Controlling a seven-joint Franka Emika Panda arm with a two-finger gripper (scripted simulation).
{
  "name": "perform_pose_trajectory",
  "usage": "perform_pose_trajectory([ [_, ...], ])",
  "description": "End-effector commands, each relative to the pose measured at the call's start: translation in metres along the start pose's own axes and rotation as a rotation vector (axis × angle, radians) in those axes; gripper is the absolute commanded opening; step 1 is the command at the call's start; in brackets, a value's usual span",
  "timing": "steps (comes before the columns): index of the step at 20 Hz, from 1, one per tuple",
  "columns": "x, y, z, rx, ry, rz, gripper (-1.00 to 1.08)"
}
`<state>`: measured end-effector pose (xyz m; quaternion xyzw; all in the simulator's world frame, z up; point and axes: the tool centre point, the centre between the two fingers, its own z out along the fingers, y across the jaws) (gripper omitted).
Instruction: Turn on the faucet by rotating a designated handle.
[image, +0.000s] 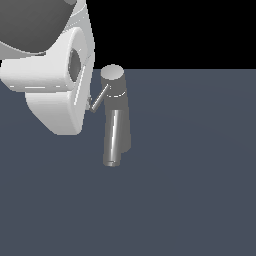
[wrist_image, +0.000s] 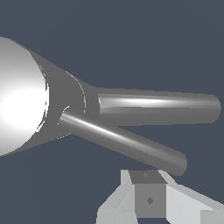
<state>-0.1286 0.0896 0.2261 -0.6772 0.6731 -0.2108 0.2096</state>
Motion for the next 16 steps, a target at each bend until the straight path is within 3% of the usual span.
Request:
perform_pose_trajectory([
  [1, 0.002, 0.000, 0.000, 0.000, 0.000, 0.000, -1.00],
  [16, 0.029, 0.005, 0.000, -0.004, 0.003, 0.005, -1.00],
])
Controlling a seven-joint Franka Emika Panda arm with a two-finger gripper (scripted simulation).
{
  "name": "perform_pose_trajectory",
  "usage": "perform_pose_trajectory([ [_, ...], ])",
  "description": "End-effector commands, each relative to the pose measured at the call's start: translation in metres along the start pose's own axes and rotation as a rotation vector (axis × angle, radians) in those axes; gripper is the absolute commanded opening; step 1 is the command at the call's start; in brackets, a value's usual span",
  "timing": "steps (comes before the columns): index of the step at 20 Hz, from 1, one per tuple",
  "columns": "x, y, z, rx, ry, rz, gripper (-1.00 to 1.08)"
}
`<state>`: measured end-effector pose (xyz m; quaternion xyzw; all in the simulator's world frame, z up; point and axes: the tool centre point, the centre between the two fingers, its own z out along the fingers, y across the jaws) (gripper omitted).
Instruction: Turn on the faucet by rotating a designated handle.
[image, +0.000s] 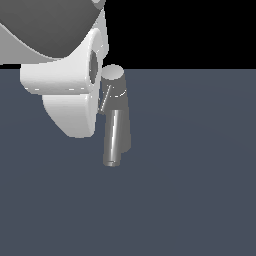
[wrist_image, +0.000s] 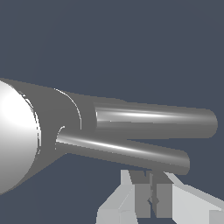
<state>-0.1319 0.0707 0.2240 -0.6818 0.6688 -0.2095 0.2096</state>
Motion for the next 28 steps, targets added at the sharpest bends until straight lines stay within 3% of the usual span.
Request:
perform_pose_trajectory([
  [1, 0.012, 0.001, 0.001, -0.002, 0.009, 0.017, -1.00],
  [28, 0.060, 0.009, 0.001, -0.008, 0.015, 0.025, -1.00],
])
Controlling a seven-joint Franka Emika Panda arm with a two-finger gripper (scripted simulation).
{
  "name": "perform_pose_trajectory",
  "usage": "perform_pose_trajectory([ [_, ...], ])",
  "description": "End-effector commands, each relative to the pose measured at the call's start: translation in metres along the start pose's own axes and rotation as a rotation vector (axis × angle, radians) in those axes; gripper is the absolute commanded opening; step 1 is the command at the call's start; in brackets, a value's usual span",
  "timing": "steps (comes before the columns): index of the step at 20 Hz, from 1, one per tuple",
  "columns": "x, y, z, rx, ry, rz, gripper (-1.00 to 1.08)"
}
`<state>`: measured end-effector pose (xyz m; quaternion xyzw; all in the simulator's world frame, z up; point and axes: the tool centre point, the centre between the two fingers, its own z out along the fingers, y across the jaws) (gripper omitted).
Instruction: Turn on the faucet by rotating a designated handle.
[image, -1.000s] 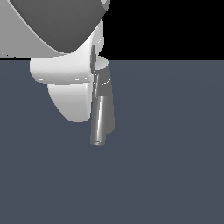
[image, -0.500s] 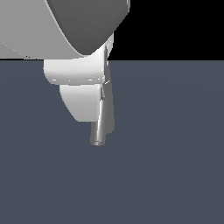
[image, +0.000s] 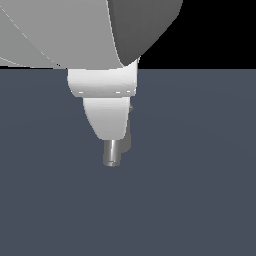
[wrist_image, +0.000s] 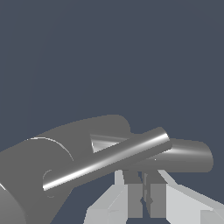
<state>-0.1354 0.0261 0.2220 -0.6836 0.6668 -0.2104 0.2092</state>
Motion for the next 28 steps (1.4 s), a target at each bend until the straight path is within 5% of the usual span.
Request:
perform_pose_trajectory([
  [1, 0.017, 0.005, 0.001, -0.009, 0.015, 0.031, -1.00],
  [3, 0.003, 0.000, 0.000, 0.000, 0.000, 0.001, -1.00],
  [28, 0.060, -0.033, 0.001, -0.007, 0.012, 0.025, -1.00],
])
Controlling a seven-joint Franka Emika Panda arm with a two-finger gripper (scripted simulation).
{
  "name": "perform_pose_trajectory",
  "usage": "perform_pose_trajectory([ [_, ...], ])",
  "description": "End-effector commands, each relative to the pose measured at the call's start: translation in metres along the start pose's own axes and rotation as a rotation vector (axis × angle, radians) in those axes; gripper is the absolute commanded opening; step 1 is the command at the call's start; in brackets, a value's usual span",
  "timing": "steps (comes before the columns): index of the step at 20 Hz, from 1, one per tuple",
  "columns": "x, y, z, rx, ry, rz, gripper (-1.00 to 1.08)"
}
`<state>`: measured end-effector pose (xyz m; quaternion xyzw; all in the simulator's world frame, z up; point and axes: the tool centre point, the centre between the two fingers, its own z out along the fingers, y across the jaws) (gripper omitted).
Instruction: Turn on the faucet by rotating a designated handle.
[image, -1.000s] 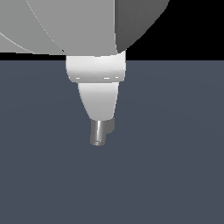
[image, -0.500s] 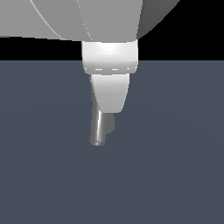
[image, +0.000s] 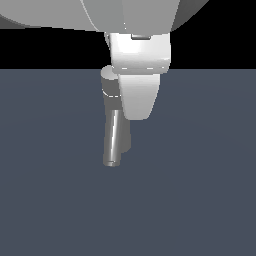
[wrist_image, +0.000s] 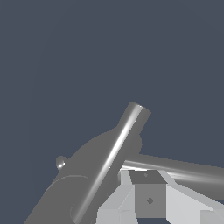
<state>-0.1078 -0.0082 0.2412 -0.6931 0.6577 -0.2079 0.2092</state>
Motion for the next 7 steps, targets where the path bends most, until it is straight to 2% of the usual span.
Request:
perform_pose_trajectory([
  [1, 0.027, -0.001, 0.001, -0.004, 0.024, 0.050, -1.00],
  [7, 0.039, -0.007, 0.001, -0.006, 0.026, 0.055, -1.00],
])
